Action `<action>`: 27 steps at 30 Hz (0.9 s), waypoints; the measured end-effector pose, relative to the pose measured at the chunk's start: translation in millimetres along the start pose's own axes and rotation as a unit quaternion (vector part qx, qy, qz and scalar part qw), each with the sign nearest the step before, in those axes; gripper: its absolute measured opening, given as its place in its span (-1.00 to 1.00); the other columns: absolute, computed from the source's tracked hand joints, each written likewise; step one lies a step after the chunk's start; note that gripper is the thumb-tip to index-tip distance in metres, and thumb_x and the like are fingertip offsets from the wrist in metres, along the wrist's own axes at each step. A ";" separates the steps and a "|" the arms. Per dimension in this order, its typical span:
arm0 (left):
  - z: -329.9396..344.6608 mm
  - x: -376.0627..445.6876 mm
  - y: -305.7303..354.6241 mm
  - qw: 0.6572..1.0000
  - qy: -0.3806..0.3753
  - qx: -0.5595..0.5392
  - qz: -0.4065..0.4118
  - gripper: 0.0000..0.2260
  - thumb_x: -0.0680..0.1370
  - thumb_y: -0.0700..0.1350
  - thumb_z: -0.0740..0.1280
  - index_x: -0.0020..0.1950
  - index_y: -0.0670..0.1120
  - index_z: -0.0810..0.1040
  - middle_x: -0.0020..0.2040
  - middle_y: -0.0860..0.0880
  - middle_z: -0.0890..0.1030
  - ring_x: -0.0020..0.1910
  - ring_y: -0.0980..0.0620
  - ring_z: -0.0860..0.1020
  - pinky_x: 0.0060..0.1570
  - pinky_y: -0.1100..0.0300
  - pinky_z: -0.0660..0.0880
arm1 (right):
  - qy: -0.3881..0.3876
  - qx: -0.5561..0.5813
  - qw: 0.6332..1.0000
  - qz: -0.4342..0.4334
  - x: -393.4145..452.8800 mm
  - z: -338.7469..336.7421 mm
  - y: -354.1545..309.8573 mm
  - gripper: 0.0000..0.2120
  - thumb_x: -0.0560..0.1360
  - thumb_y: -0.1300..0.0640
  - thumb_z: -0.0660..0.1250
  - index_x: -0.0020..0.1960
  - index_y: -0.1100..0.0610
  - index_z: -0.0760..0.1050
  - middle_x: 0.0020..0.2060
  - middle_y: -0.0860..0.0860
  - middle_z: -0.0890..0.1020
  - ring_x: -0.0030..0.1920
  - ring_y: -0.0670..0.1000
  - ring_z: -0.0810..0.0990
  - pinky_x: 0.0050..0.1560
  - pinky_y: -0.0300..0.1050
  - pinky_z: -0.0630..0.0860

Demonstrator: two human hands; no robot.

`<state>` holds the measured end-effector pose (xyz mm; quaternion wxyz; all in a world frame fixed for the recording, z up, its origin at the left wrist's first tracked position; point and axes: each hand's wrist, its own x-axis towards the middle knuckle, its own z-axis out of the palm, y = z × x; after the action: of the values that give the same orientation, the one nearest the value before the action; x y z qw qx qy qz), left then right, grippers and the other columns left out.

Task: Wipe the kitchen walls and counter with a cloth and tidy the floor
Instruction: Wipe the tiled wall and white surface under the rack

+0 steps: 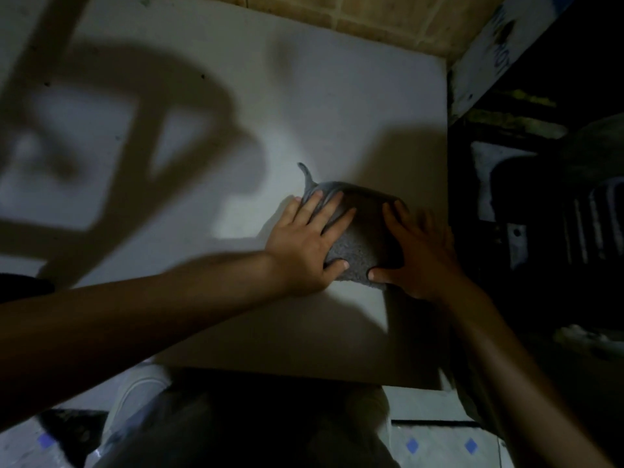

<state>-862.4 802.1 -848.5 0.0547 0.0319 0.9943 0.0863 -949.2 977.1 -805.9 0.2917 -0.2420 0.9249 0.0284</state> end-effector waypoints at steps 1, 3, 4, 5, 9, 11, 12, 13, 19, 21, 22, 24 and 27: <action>0.4 0.2 3.3 1.000 0.004 -0.004 0.004 -0.27 0.40 0.30 -0.07 0.52 0.01 0.12 0.53 -0.12 0.11 0.51 -0.17 0.09 0.39 -0.02 -0.16 | 0.001 -0.002 1.000 0.006 -2.3 0.6 1.6 0.03 0.38 -0.24 0.36 0.50 -0.12 -0.35 0.51 -0.12 -0.29 0.50 0.20 -0.27 0.44 0.23 -0.18; 3.5 1.5 8.0 1.000 0.008 -0.008 0.012 -0.28 0.40 0.29 -0.05 0.52 0.00 0.15 0.52 -0.13 0.15 0.50 -0.18 0.12 0.39 -0.03 -0.13 | 0.006 -0.007 1.000 0.015 -6.8 2.6 4.7 0.03 0.38 -0.24 0.36 0.50 -0.11 -0.34 0.51 -0.11 -0.28 0.51 0.19 -0.25 0.44 0.23 -0.17; 4.8 1.9 10.6 1.000 0.007 -0.006 0.014 -0.28 0.41 0.29 -0.05 0.52 0.01 0.13 0.53 -0.13 0.14 0.50 -0.17 0.11 0.39 -0.02 -0.14 | 0.006 -0.008 1.000 0.020 -9.2 3.6 6.0 0.03 0.38 -0.24 0.37 0.50 -0.11 -0.34 0.51 -0.11 -0.28 0.51 0.18 -0.24 0.44 0.23 -0.17; 5.1 1.4 13.6 1.000 0.010 -0.006 0.015 -0.28 0.41 0.29 -0.03 0.52 0.00 0.14 0.52 -0.13 0.14 0.50 -0.17 0.11 0.39 -0.02 -0.14 | 0.005 -0.007 1.000 0.024 -11.6 4.6 7.1 0.04 0.38 -0.23 0.37 0.51 -0.10 -0.34 0.51 -0.11 -0.28 0.51 0.18 -0.24 0.44 0.22 -0.17; 7.7 -2.4 25.3 1.000 0.003 -0.010 0.019 -0.29 0.42 0.29 0.01 0.53 0.02 0.09 0.54 -0.12 0.08 0.52 -0.15 0.04 0.39 0.00 -0.18 | -0.004 -0.011 0.999 0.036 -22.6 8.2 10.8 0.05 0.38 -0.22 0.38 0.50 -0.08 -0.35 0.51 -0.10 -0.29 0.51 0.17 -0.23 0.45 0.20 -0.17; 9.6 -5.0 29.8 1.000 0.007 -0.021 0.021 -0.28 0.41 0.29 0.01 0.51 0.01 0.15 0.53 -0.12 0.14 0.50 -0.17 0.10 0.41 -0.04 -0.10 | -0.007 -0.012 0.999 0.042 -28.3 10.8 12.6 0.05 0.39 -0.21 0.37 0.50 -0.07 -0.36 0.51 -0.09 -0.30 0.51 0.16 -0.24 0.46 0.18 -0.18; 10.2 -6.1 31.7 1.000 0.006 -0.019 0.023 -0.28 0.39 0.29 0.03 0.50 0.01 0.21 0.51 -0.13 0.20 0.49 -0.18 0.16 0.41 -0.08 -0.02 | -0.009 -0.013 0.999 0.043 -30.6 12.5 13.1 0.05 0.40 -0.21 0.37 0.50 -0.06 -0.37 0.51 -0.09 -0.31 0.51 0.16 -0.25 0.46 0.18 -0.18; 11.8 -7.2 32.7 0.999 0.011 -0.017 0.025 -0.29 0.38 0.29 0.05 0.48 0.00 0.26 0.48 -0.14 0.26 0.46 -0.19 0.23 0.40 -0.09 0.06 | -0.009 -0.015 0.999 0.043 -32.5 14.2 12.8 0.04 0.40 -0.21 0.37 0.50 -0.06 -0.38 0.51 -0.08 -0.31 0.51 0.16 -0.25 0.46 0.17 -0.19; 14.6 -17.7 33.7 0.999 0.024 -0.011 0.027 -0.31 0.37 0.29 0.10 0.44 0.00 0.34 0.44 -0.14 0.35 0.40 -0.19 0.34 0.28 -0.16 0.31 | -0.016 -0.014 0.999 0.032 -37.4 17.5 7.0 0.05 0.40 -0.18 0.38 0.50 -0.05 -0.39 0.50 -0.06 -0.32 0.50 0.15 -0.29 0.46 0.15 -0.21; 15.1 -23.2 33.1 0.999 0.022 -0.008 0.028 -0.30 0.37 0.29 0.10 0.45 -0.01 0.33 0.44 -0.15 0.35 0.39 -0.20 0.35 0.28 -0.14 0.30 | -0.021 -0.015 0.999 0.030 -40.8 18.6 4.9 0.06 0.39 -0.19 0.38 0.50 -0.06 -0.39 0.50 -0.06 -0.33 0.50 0.14 -0.30 0.46 0.14 -0.22; 15.9 -26.4 33.0 0.999 0.023 -0.004 0.032 -0.30 0.38 0.30 0.10 0.45 -0.01 0.32 0.44 -0.16 0.34 0.39 -0.21 0.35 0.27 -0.13 0.27 | -0.026 -0.017 0.999 0.030 -43.0 19.4 3.6 0.06 0.39 -0.19 0.38 0.50 -0.06 -0.39 0.50 -0.06 -0.33 0.50 0.13 -0.30 0.46 0.14 -0.22; 17.4 -33.3 33.4 0.999 0.021 -0.002 0.038 -0.29 0.38 0.31 0.09 0.46 -0.01 0.29 0.45 -0.16 0.33 0.39 -0.22 0.34 0.26 -0.10 0.19 | -0.036 -0.020 0.999 0.030 -48.2 22.2 1.0 0.06 0.40 -0.20 0.38 0.50 -0.04 -0.40 0.50 -0.05 -0.33 0.50 0.13 -0.30 0.46 0.13 -0.22; 18.5 -42.8 35.1 0.999 0.010 -0.010 0.034 -0.27 0.38 0.32 0.10 0.48 0.00 0.25 0.46 -0.15 0.30 0.40 -0.22 0.32 0.25 -0.10 0.14 | -0.040 -0.025 0.999 0.025 -56.3 27.6 -3.1 0.07 0.40 -0.19 0.37 0.50 -0.02 -0.40 0.50 -0.04 -0.33 0.50 0.11 -0.30 0.47 0.09 -0.21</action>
<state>-815.8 836.6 -856.0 0.0418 0.0638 0.9923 0.0979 -893.1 1004.0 -797.3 0.3216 -0.2244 0.9173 0.0686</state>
